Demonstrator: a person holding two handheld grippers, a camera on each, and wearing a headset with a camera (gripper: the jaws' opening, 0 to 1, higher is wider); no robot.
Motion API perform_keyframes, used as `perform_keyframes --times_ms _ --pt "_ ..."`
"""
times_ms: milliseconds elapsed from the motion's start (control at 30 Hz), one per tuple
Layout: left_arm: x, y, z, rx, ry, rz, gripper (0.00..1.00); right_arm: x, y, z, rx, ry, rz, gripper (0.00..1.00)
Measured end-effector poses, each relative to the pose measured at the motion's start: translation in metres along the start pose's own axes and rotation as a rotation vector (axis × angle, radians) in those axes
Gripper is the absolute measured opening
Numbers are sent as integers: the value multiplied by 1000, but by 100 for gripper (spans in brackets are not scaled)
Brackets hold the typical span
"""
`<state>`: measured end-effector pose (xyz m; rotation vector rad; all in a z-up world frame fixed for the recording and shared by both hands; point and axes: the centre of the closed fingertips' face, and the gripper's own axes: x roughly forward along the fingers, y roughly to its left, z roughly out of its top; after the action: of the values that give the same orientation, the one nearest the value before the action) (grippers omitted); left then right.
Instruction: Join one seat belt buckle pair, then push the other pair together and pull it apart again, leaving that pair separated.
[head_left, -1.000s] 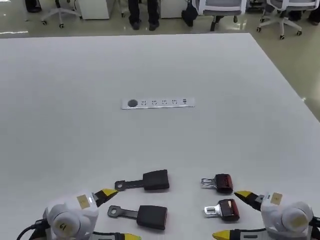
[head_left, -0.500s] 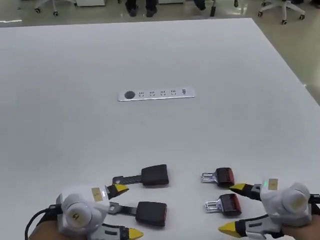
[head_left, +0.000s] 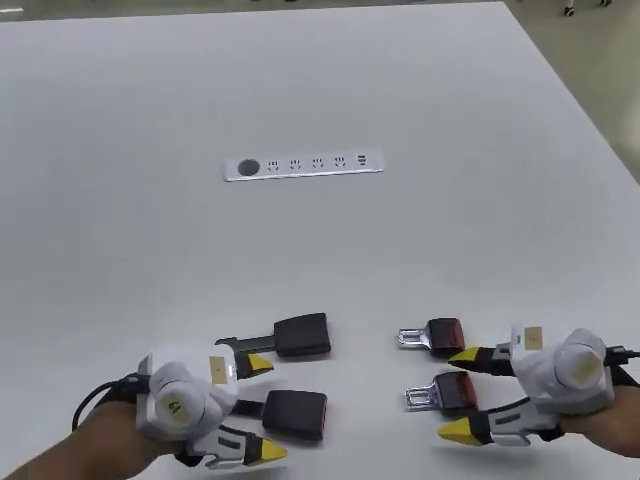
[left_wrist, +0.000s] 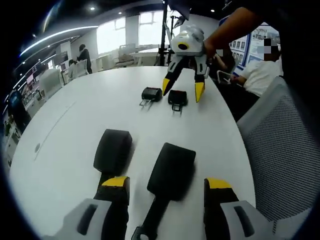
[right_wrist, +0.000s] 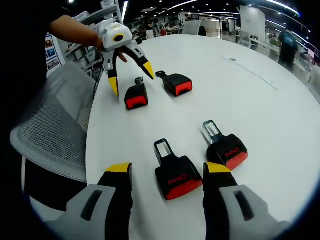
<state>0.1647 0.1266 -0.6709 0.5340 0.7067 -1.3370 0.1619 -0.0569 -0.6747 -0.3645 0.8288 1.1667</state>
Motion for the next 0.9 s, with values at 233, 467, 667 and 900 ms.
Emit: perform_keyframes --times_ms 233,467,667,900 --pt "10 2 -7 24 29 -42 58 5 -2 -5 -35 39 42 54" --pt "17 4 -14 34 39 -51 51 5 -4 -8 -66 64 52 49" --pt "17 8 -11 53 47 -45 44 5 -8 -9 -77 68 57 41" --pt "16 3 -12 79 55 -51 36 7 -11 -12 -85 75 47 35"
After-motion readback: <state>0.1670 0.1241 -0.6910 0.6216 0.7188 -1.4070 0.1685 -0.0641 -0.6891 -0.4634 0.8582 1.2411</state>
